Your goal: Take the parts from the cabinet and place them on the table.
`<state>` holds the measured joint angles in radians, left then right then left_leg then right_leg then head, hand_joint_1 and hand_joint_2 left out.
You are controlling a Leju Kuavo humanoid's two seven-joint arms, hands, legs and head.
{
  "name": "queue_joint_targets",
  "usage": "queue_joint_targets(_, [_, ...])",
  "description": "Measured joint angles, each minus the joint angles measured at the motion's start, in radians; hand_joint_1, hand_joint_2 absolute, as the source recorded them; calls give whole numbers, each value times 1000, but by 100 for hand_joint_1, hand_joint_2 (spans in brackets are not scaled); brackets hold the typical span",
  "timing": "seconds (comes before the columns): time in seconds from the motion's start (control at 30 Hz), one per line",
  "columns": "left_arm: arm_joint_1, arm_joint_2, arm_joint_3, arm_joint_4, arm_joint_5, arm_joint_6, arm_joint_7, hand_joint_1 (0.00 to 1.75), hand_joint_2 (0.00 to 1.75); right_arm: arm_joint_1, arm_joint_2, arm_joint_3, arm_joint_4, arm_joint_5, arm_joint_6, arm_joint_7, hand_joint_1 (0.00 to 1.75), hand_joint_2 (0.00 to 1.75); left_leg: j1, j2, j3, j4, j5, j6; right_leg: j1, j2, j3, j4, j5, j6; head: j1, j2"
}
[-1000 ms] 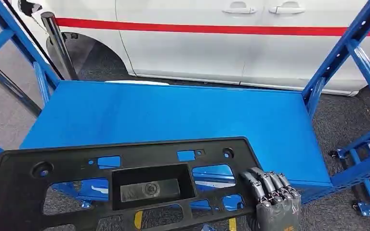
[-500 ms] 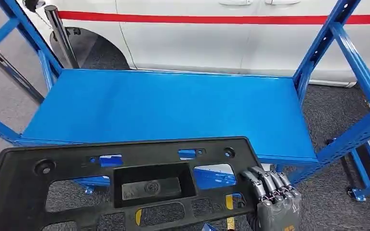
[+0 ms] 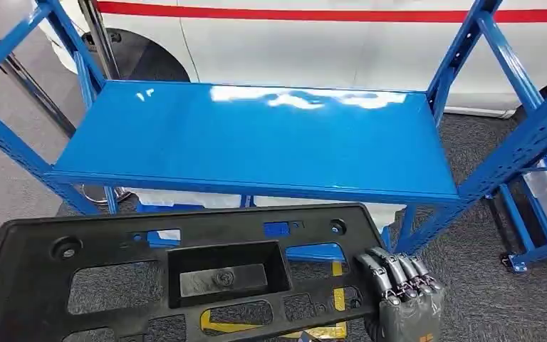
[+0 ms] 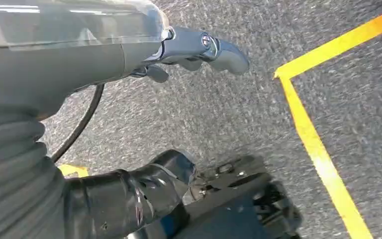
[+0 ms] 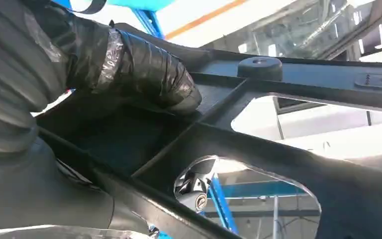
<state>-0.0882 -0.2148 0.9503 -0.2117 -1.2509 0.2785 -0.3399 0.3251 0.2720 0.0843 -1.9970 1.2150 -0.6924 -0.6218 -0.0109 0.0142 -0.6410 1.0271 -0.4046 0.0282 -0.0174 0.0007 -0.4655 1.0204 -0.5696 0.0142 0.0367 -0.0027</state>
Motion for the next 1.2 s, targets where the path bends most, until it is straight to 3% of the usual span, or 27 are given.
queue_joint_targets(0.1, [0, 0, 0, 0, 0, 0, -2, 0, 175, 0, -1, -2, 1, -2, 0, 1, 175, 175, 7, -1, -4, -4, 29, -22, 9, -2, -20, 12, 20, -26, 5, 0])
queue_joint_targets(0.13, [5, 0, 0, 0, 0, 0, -2, 0, 175, -1, 0, -2, 2, -2, 0, 1, 175, 175, 11, -10, -9, 5, 30, -28, 3, -6, -33, 1, 36, -38, 5, 0])
queue_joint_targets(0.17, [3, 0, 0, 0, 0, 1, -2, 0, 175, -4, -1, -3, 3, -3, 0, 2, 175, 175, 12, -13, -25, 29, -20, -35, 4, -9, -46, 4, 50, -46, 2, 0])
queue_joint_targets(0.2, [4, -1, 0, 0, 0, 1, -2, 0, 175, -4, 0, -3, 3, -4, 0, 2, 175, 175, 14, -15, -42, 78, -90, -39, 5, -10, -62, 3, 62, -54, -4, 0])
queue_joint_targets(0.23, [5, -1, 0, 0, 0, 1, -2, 0, 175, -3, 0, -3, 3, -5, 0, 2, 175, 175, 15, -15, -55, 144, -156, -43, 7, -9, -77, 4, 75, -54, -4, 0])
queue_joint_targets(0.27, [5, -1, 0, 0, 0, 1, -2, 0, 175, -3, 0, -3, 4, -5, 0, 3, 175, 175, 15, -15, -62, 209, -199, -44, 10, -9, -93, 5, 88, -54, -4, 0])
queue_joint_targets(0.3, [5, -1, 0, 0, 0, 1, -3, 0, 175, -3, 0, -3, 5, -5, 0, 4, 175, 175, 15, -15, -63, 271, -212, -43, 13, -11, -114, 8, 102, -54, -4, 0])
queue_joint_targets(0.33, [4, -1, 0, 0, 0, 1, -3, 0, 175, -3, 0, -4, 5, -5, 0, 5, 175, 175, 15, -15, -53, 287, -199, -42, 14, -12, -129, 9, 111, -54, -4, 0])
queue_joint_targets(0.37, [4, -1, 0, 0, 0, 1, -4, 0, 175, -3, 0, -4, 6, -5, 0, 5, 175, 175, 15, -15, -23, 271, -162, -39, 15, -13, -145, 13, 123, -54, -4, 0])
queue_joint_targets(0.43, [4, -1, 0, 0, 0, 2, -5, 0, 175, -4, 0, -3, 6, -8, 0, 5, 175, 175, 13, -15, 90, 137, -100, -31, 15, -12, -179, 19, 145, -50, -5, 0])
queue_joint_targets(0.47, [1, 0, 0, 0, 0, 3, -7, 0, 175, -3, 0, -4, 5, -9, 0, 5, 175, 175, 12, -16, 163, 41, -114, -25, 14, -12, -185, 21, 154, -47, -5, 0])
queue_joint_targets(0.5, [-2, 0, 0, 0, 0, 3, -11, 0, 175, -4, 0, -4, 5, -10, 0, 5, 175, 175, 5, -15, 211, -45, -147, -19, 17, -12, -193, 21, 162, -40, -4, 0])
queue_joint_targets(0.6, [-3, 0, 0, 0, 0, 3, -16, 0, 175, -6, 0, -4, 6, -12, 0, 5, 175, 175, -2, -15, 202, -59, -141, -3, 11, -15, -191, 9, 189, -22, -6, 0])
queue_joint_targets(0.63, [-1, 0, 1, 0, 0, 4, -16, 0, 175, -6, 0, -4, 5, -12, 0, 5, 175, 175, 5, -15, 200, -72, -123, 5, 14, -14, -193, 7, 196, -14, -5, 0])
queue_joint_targets(0.67, [0, 0, 1, 0, 0, 5, -16, 0, 175, -5, -1, -4, 6, -12, 0, 5, 175, 175, 7, -7, 197, -76, -112, 9, 10, -11, -203, 26, 174, -11, -5, 0])
queue_joint_targets(0.7, [0, 0, 1, 0, 0, 5, -16, 0, 175, -6, -1, -4, 6, -12, 0, 5, 175, 175, 7, -5, 189, -77, -105, 18, 11, -10, -220, 73, 126, -8, -3, 0])
queue_joint_targets(0.73, [0, 0, 1, 0, 0, 5, -16, 0, 175, -6, -2, -5, 6, -12, 0, 5, 175, 175, 5, -4, 177, -74, -97, 23, 9, -7, -251, 159, 67, -5, -3, 0])
queue_joint_targets(0.8, [1, 0, 1, 0, 0, 7, -16, 0, 175, -5, -4, -4, 8, -12, 0, 5, 175, 175, 4, -2, 158, -67, -89, 23, 7, -6, -290, 293, 3, 0, -3, 0])
queue_joint_targets(0.83, [2, 0, 1, 0, 0, 8, -16, 0, 175, -5, -6, -5, 10, -12, 0, 5, 175, 175, 4, -2, 150, -61, -85, 21, 6, -6, -286, 310, 0, 2, -3, 0])
queue_joint_targets(0.87, [2, 0, 1, 0, 0, 8, -16, 0, 175, -5, -7, -5, 11, -12, 0, 5, 175, 175, 4, -2, 144, -55, -84, 19, 4, -6, -260, 284, 15, 3, -3, 0])
queue_joint_targets(0.93, [2, -1, 1, 0, 0, 9, -16, 0, 175, -6, -7, -5, 11, -12, 0, 5, 175, 175, 4, -4, 130, -38, -83, 17, 1, -6, -152, 124, 80, 0, -3, 0])
queue_joint_targets(0.97, [2, -1, 1, 0, 0, 9, -16, 0, 175, -7, -7, -5, 11, -12, 0, 5, 175, 175, 5, -4, 125, -29, -87, 13, 2, -6, -107, 40, 90, -6, -3, 0])
queue_joint_targets(1.0, [3, -2, 1, 0, 0, 9, -15, 0, 175, -7, -8, -5, 12, -12, 0, 5, 175, 175, -2, -3, 113, -19, -89, 6, 8, -5, -101, 26, 77, -10, -3, 0])
queue_joint_targets(1.1, [2, -2, 1, 0, 2, 12, -14, 0, 175, -5, -8, -7, 11, -14, 0, 8, 175, 175, 4, -3, 103, -14, -83, -7, 14, -5, -112, 29, 83, -21, -4, 0])
queue_joint_targets(1.13, [1, -2, 1, 0, 2, 13, -15, 0, 175, -6, -8, -8, 11, -14, 0, 8, 175, 175, 2, -3, 104, -14, -85, -13, 8, -5, -110, 20, 88, -29, -3, 0])
queue_joint_targets(1.2, [1, -2, 1, 0, 2, 13, -15, 0, 175, -7, -7, -8, 11, -14, 0, 8, 175, 175, 7, -7, 82, 34, -128, -26, 3, -9, -107, 12, 94, -40, -5, 0])
